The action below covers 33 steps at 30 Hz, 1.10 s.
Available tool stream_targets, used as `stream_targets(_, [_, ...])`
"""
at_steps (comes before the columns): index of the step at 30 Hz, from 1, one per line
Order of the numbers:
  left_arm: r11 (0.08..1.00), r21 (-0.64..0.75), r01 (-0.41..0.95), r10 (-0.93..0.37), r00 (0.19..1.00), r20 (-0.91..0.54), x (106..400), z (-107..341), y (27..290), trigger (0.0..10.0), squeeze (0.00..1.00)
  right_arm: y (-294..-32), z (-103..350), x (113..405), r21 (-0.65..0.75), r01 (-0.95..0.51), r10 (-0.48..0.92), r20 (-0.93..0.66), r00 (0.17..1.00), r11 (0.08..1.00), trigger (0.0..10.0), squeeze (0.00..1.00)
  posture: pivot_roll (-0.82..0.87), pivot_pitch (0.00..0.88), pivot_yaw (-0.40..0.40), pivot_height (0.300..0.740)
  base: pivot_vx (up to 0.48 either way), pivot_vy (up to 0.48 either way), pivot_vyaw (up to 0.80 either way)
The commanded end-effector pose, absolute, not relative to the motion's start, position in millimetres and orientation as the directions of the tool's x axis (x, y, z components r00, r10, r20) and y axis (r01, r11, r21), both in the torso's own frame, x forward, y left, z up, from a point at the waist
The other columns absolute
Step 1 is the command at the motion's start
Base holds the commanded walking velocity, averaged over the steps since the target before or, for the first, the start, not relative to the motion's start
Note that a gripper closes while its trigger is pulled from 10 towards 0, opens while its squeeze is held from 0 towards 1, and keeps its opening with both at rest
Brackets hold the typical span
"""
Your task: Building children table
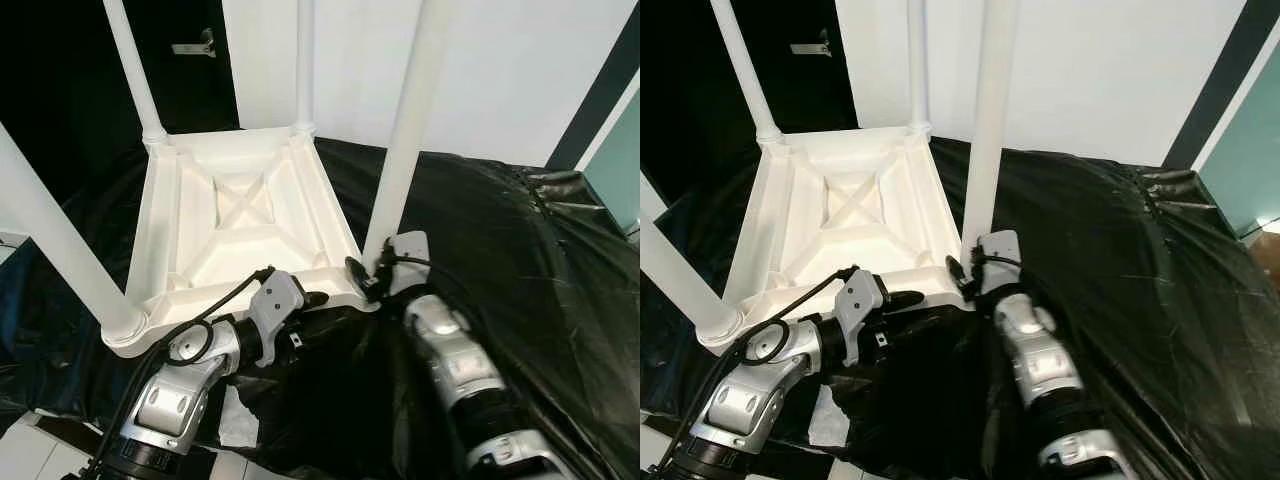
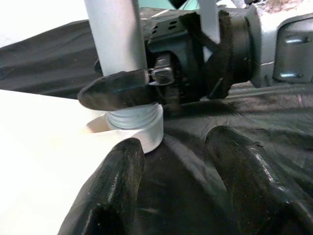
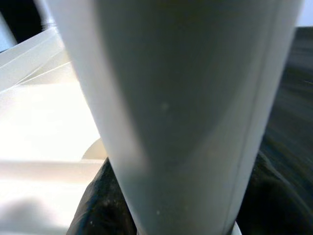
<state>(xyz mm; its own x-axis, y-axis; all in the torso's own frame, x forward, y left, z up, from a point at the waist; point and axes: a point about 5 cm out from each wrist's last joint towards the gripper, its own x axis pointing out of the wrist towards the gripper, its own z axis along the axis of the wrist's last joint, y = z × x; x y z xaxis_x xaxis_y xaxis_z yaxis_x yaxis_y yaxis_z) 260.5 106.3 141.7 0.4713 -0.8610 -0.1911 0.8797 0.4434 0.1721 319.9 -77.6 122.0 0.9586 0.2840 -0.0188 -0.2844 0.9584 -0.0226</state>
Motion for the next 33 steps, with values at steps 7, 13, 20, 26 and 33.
stream_targets(7, [0.473, 0.197, 0.859, -0.842, 0.506, -0.186, 267, 145, 107, 10.0, 0.0, -59, 120, 310, 0.016, -0.327, 0.327, -0.031, 0.944, 0.945, 10.0, 0.0, 0.04, 0.0, -0.043, 0.74, 0.0, 0.0, 0.0])
stream_targets(13, [0.47, 0.197, 0.861, -0.842, 0.504, -0.191, 266, 144, 107, 10.0, 0.0, -68, 126, 309, -0.005, -0.294, 0.294, 0.004, 0.956, 0.956, 10.0, 0.62, 0.04, 0.0, -0.039, 0.74, 0.0, 0.0, 0.0])
stream_targets(20, [0.479, 0.196, 0.856, -0.836, 0.512, -0.195, 265, 143, 109, 10.0, 0.0, -100, 127, 298, -0.001, -0.35, 0.35, 0.041, 0.936, 0.937, 10.0, 1.0, 0.04, 0.0, -0.044, 0.74, 0.0, 0.0, 0.0])
stream_targets(26, [0.486, 0.196, 0.852, -0.832, 0.519, -0.197, 264, 143, 112, 10.0, 0.0, -122, 124, 289, 0.01, -0.434, 0.434, 0.025, 0.901, 0.901, 10.0, 0.0, 0.04, 0.0, -0.039, 0.74, 0.0, 0.0, 0.0])
stream_targets(33, [0.481, 0.195, 0.855, -0.829, 0.516, -0.215, 262, 142, 119, 10.0, 0.0, -141, 122, 292, -0.058, -0.482, 0.483, 0.003, 0.876, 0.874, 10.0, 0.0, 0.04, 0.0, -0.033, 0.74, 0.0, 0.0, 0.0])
